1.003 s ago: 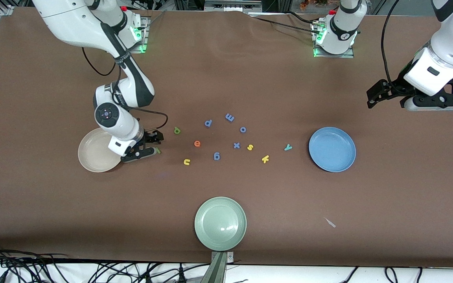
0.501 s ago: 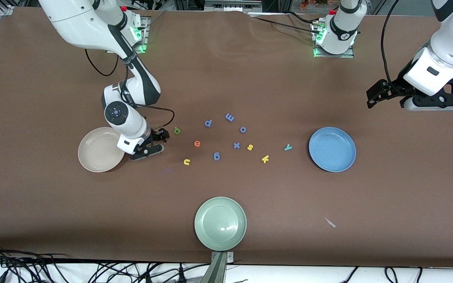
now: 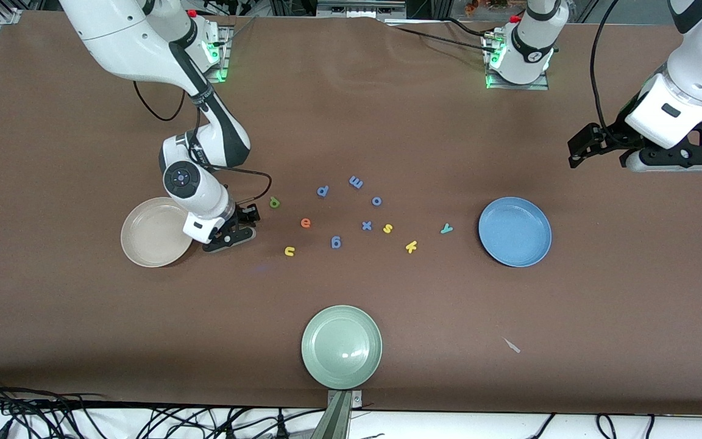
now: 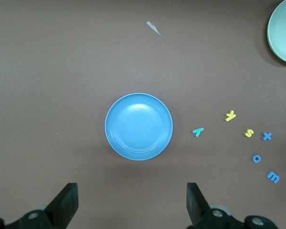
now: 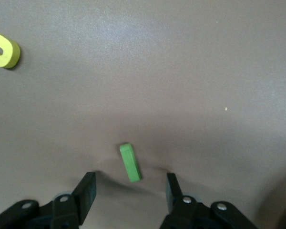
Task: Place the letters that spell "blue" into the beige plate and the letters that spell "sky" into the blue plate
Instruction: 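Close the right gripper on the green l strip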
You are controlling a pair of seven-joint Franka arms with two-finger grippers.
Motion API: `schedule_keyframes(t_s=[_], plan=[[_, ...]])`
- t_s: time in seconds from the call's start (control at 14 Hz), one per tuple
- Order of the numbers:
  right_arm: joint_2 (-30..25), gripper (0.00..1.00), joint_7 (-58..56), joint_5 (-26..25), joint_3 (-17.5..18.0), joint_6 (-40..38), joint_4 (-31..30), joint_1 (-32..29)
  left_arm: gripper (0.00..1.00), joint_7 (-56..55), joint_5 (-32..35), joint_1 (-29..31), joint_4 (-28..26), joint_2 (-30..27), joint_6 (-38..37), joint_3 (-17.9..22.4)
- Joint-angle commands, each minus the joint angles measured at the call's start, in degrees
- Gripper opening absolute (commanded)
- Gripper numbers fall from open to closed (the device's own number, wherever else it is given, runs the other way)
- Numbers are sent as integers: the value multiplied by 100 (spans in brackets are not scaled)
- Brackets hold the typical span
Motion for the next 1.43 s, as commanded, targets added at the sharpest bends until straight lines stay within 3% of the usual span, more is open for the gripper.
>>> schedule_keyframes(t_s=[0.0,0.36,0.57,0.72,0.86,0.93,1.36], plan=[[102,64,-104,-55,4,34,144,-9,100,48,-54,-5,-56,-52,28,8],[181,46,-104,-55,4,34,249,-9,100,48,-54,-5,-48,-43,37,8],[216,42,-95,-187,4,121,249,-9,100,48,-54,-5,-48,-43,37,8],[242,26,-95,-196,4,174,249,-9,100,48,-54,-5,-48,-52,37,8],[260,3,-95,-196,4,183,249,-18,100,48,-54,-5,-48,-43,37,8],[260,0,-95,-196,4,183,258,-26,100,48,-54,-5,-48,-43,37,8],[-82,0,-243,-187,-40,-535,504,-508,100,13,-54,-66,57,96,-24,8]])
